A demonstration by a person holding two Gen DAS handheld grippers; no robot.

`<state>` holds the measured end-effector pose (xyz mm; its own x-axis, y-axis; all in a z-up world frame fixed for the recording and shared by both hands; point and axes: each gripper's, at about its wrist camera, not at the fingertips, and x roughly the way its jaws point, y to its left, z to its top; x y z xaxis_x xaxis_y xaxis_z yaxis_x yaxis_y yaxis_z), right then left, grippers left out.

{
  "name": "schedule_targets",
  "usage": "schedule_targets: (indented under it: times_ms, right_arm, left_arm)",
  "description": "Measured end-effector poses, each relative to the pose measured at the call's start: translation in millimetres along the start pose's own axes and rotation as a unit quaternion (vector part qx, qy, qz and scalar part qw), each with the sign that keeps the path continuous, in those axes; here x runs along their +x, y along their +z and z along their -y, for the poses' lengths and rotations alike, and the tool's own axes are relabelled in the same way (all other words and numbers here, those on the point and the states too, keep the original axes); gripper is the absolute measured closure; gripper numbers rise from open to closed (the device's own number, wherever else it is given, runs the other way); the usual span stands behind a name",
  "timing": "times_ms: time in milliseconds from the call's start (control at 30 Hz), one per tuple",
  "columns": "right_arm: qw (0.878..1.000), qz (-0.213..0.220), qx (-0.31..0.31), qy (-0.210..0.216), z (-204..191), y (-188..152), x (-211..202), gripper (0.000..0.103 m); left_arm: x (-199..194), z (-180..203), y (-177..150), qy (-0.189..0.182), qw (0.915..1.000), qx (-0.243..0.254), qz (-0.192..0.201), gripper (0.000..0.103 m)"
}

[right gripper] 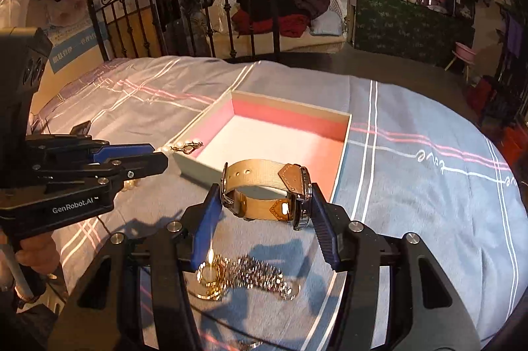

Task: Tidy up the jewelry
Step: 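Carry the pearl bracelet and watch into the green box and open both grippers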

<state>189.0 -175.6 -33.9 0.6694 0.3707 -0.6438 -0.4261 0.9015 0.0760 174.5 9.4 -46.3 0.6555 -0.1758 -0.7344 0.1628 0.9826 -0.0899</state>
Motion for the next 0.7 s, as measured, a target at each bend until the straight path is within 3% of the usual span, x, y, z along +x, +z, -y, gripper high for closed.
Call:
schedule_targets:
  times_ms: [133, 367, 700]
  right_arm:
    - [1.0, 0.017, -0.007, 0.0, 10, 33, 7, 0.05]
    - [1.0, 0.0, 0.001, -0.003, 24, 68, 41, 0.05]
    - [0.999, -0.039, 0.007, -0.021, 33, 70, 84, 0.05]
  left_arm:
    - [7, -3, 29, 0.011, 0.9998, -0.002, 0.015, 0.082]
    - [30, -4, 68, 0.038, 0.9991, 0.001, 0.017, 0.081]
    - [60, -10, 80, 0.053, 0.9984, -0.012, -0.016, 0.081]
